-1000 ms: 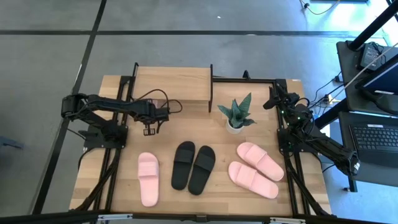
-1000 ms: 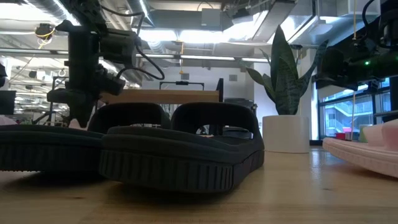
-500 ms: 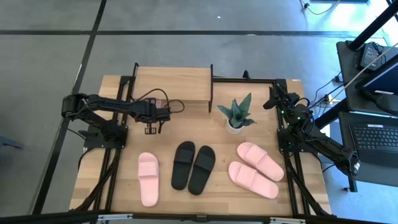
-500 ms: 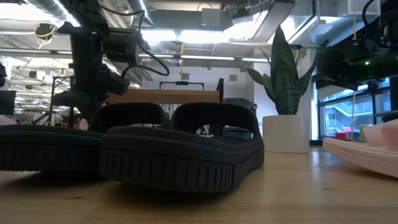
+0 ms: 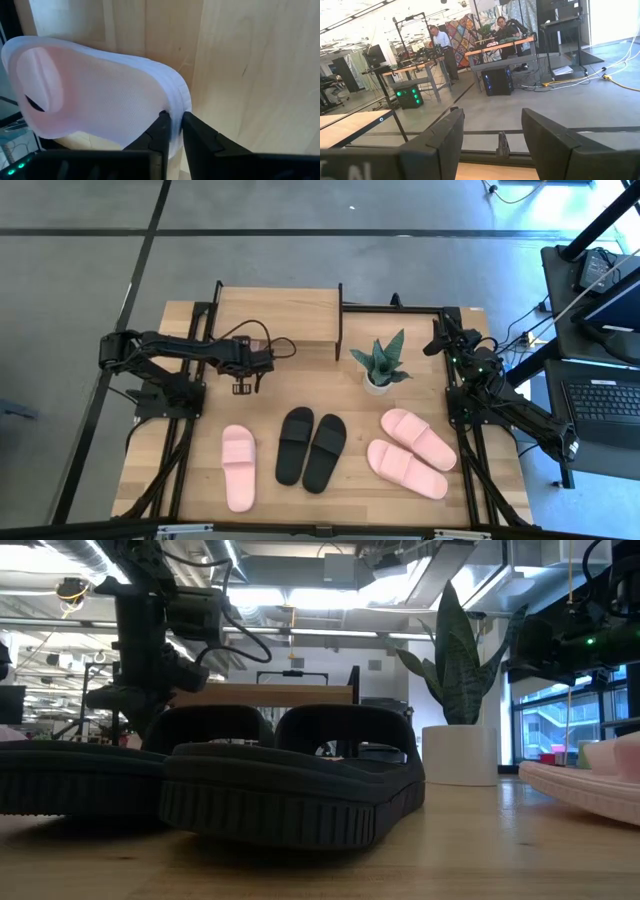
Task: Pick and place slides into the shelf
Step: Put the pink slipper under the shelf
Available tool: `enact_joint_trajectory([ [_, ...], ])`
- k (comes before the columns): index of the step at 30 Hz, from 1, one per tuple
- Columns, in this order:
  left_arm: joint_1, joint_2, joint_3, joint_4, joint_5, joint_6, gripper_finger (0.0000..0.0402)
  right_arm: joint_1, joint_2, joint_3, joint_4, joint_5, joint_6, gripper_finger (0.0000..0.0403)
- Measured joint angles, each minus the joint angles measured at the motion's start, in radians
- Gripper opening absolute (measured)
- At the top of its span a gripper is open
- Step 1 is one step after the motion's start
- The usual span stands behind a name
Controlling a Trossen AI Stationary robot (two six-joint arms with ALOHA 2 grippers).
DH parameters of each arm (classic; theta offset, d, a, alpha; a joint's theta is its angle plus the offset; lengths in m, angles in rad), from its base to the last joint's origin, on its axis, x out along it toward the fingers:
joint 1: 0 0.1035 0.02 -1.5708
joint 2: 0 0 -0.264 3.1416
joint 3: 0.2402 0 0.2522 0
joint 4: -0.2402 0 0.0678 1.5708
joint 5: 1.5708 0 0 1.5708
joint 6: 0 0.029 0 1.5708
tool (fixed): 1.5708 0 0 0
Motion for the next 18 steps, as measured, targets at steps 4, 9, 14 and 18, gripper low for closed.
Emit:
enact_joint_trajectory([
  [4, -0.004, 0.0, 0.0, 0.0, -0.002, 0.0, 0.0057, 0.0, 0.0, 0.0, 0.0, 0.0, 0.0, 0.02],
  [9, -0.004, 0.0, 0.0, 0.0, -0.003, -0.003, 0.0067, 0.0, 0.0, 0.0, 0.0, 0.0, 0.0, 0.02],
  [14, 0.0, 0.0, 0.0, -0.014, -0.006, -0.046, 0.0098, 0.0, 0.0, 0.0, 0.0, 0.0, 0.001, 0.02],
  [18, 0.0, 0.0, 0.0, -0.036, -0.01, -0.06, 0.0136, 0.0, 0.0, 0.0, 0.0, 0.0, 0.001, 0.02],
])
